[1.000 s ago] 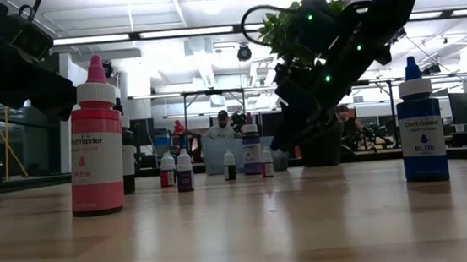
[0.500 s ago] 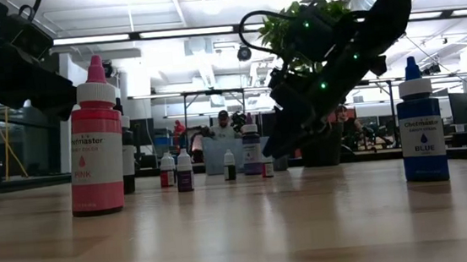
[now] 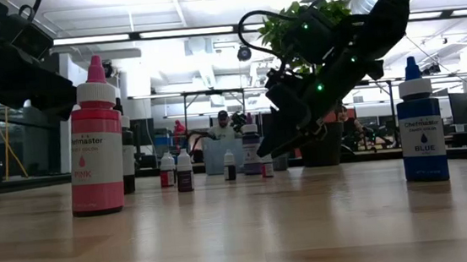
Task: Pick & Place food coloring
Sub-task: Put the right small red food coloring bottle into the black bin
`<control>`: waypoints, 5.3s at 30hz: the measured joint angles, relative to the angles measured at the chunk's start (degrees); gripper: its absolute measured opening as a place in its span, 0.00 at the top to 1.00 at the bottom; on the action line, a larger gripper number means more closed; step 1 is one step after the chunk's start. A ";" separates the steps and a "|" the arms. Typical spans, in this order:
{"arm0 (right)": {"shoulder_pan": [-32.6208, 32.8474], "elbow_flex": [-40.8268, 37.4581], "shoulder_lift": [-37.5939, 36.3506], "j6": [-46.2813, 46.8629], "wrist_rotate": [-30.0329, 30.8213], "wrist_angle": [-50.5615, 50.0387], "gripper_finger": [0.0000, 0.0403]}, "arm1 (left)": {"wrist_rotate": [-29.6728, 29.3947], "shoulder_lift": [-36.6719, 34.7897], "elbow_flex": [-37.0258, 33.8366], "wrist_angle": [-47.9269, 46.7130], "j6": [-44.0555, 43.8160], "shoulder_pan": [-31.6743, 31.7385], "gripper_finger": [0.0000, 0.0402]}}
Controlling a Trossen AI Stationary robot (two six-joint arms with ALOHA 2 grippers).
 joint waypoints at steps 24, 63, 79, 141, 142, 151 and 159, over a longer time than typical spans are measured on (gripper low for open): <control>-0.02 0.04 0.00 -0.40 1.13 -0.04 0.71 | 0.00 0.00 0.00 0.00 0.00 -0.01 0.59; -0.02 5.00 -1.84 -1.71 -0.67 -5.41 0.87 | 0.00 0.02 0.00 0.02 -0.01 0.01 0.59; -2.79 27.70 -5.66 -7.17 1.47 -34.36 0.88 | 0.00 0.01 0.00 0.02 -0.01 -0.01 0.59; -22.14 55.23 21.75 16.09 11.73 -52.90 0.86 | 0.00 0.02 0.00 0.02 -0.01 0.01 0.59; -22.26 55.23 21.75 16.42 11.96 -53.02 0.86 | 0.00 0.01 0.00 0.01 0.00 -0.01 0.59; -22.91 55.17 23.04 18.36 12.43 -53.35 0.86 | 0.00 0.00 0.00 0.00 0.00 0.01 0.59; -22.99 55.17 23.68 20.24 13.35 -53.19 0.86 | 0.00 0.02 0.00 0.02 0.00 0.01 0.59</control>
